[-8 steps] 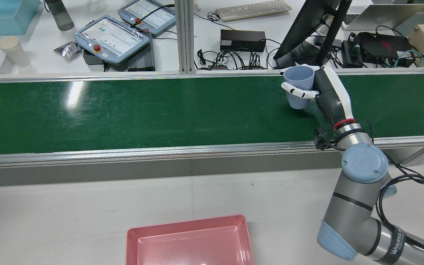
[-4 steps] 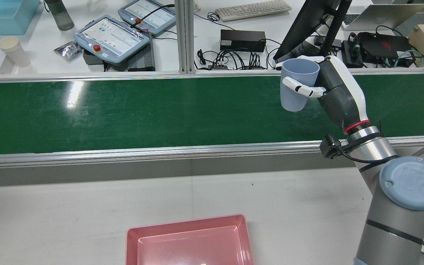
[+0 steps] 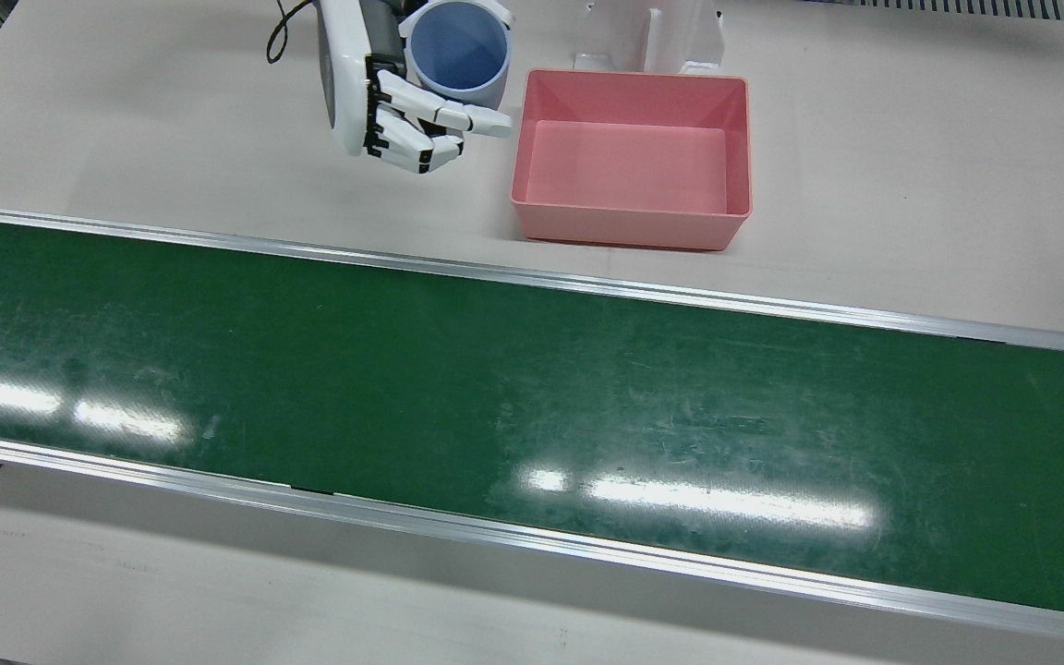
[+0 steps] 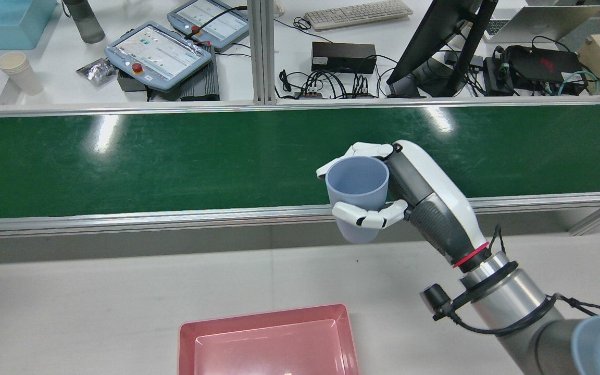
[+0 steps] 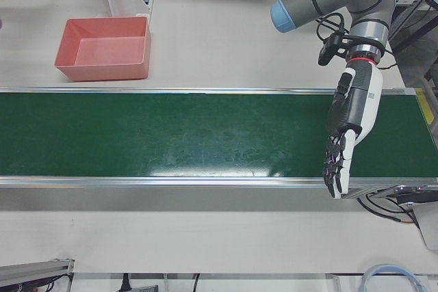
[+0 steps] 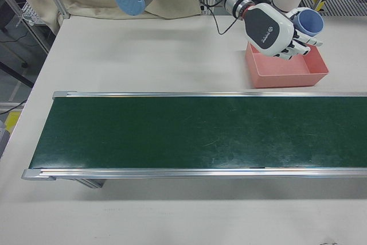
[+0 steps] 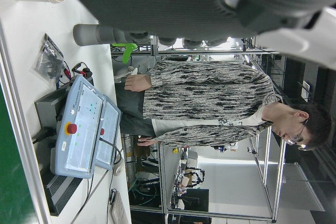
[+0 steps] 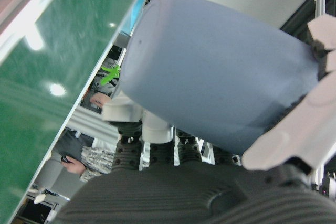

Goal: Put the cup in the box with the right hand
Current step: 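Lift the cup off the belt and carry it down over the pink tray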

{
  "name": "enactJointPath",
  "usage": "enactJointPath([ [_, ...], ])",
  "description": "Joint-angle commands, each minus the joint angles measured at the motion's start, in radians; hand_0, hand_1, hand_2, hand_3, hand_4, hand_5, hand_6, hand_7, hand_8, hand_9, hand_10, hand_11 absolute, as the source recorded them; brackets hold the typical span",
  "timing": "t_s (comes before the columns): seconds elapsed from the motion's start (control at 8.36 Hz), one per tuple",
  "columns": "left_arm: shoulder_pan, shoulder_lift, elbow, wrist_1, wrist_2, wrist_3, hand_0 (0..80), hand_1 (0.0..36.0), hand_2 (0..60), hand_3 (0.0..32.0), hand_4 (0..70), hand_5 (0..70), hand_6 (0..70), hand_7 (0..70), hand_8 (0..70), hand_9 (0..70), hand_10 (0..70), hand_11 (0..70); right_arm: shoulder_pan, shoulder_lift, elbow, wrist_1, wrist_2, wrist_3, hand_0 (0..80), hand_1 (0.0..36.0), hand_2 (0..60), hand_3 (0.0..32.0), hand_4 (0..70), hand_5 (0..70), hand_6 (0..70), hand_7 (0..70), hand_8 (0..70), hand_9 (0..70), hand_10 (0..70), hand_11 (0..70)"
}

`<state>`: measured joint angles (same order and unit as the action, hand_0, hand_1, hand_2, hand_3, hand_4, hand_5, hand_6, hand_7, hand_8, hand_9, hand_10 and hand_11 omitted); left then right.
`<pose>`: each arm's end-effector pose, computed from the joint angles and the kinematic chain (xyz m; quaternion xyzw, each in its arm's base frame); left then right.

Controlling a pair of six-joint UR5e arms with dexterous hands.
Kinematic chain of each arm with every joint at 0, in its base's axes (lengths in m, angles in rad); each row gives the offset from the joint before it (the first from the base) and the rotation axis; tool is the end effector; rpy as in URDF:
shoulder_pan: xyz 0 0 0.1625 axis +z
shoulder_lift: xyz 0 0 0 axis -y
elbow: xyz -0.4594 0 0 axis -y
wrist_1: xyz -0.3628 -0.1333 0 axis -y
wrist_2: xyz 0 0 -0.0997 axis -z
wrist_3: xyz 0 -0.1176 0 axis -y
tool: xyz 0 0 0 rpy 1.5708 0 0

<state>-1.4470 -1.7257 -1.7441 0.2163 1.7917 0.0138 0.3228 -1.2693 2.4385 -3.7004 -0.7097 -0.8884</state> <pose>-0.0401 -0.5486 0.5857 -0.1141 0.7358 -0.6552 0.1275 -0.3070 -0.3373 0.3050 0.0456 -0.8274 0.5266 0.1896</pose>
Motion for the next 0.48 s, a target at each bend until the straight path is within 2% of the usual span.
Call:
enactJointPath([
  [0.0,0.0,0.0,0.0,0.0,0.0,0.0,0.0,0.0,0.0,0.0,0.0,0.0,0.0,0.0,0.0,0.0,0.0,0.0,-0.276,0.001,-0.027,0.011,0.079,-0.144,41.7,17.2,60.0,0.0,70.0,13.0,44.5,70.0,70.0,70.0,58.2,70.0],
  [0.12,0.0,0.0,0.0,0.0,0.0,0.0,0.0,0.0,0.0,0.0,0.0,0.0,0.0,0.0,0.0,0.0,0.0,0.0,-0.303,-0.005,-0.053,0.051,0.085,-0.147,40.0,15.1,60.0,0.0,70.0,12.8,44.3,70.0,70.0,70.0,58.2,70.0],
  [0.24,0.0,0.0,0.0,0.0,0.0,0.0,0.0,0.0,0.0,0.0,0.0,0.0,0.0,0.0,0.0,0.0,0.0,0.0,-0.333,-0.01,-0.05,0.059,0.122,-0.161,37.2,11.9,60.0,0.0,61.4,12.5,43.8,70.0,70.0,70.0,57.3,70.0],
  [0.36,0.0,0.0,0.0,0.0,0.0,0.0,0.0,0.0,0.0,0.0,0.0,0.0,0.0,0.0,0.0,0.0,0.0,0.0,-0.347,-0.008,-0.053,0.062,0.157,-0.159,38.3,10.6,53.5,0.0,55.6,11.9,42.9,70.0,70.0,70.0,53.7,70.0],
])
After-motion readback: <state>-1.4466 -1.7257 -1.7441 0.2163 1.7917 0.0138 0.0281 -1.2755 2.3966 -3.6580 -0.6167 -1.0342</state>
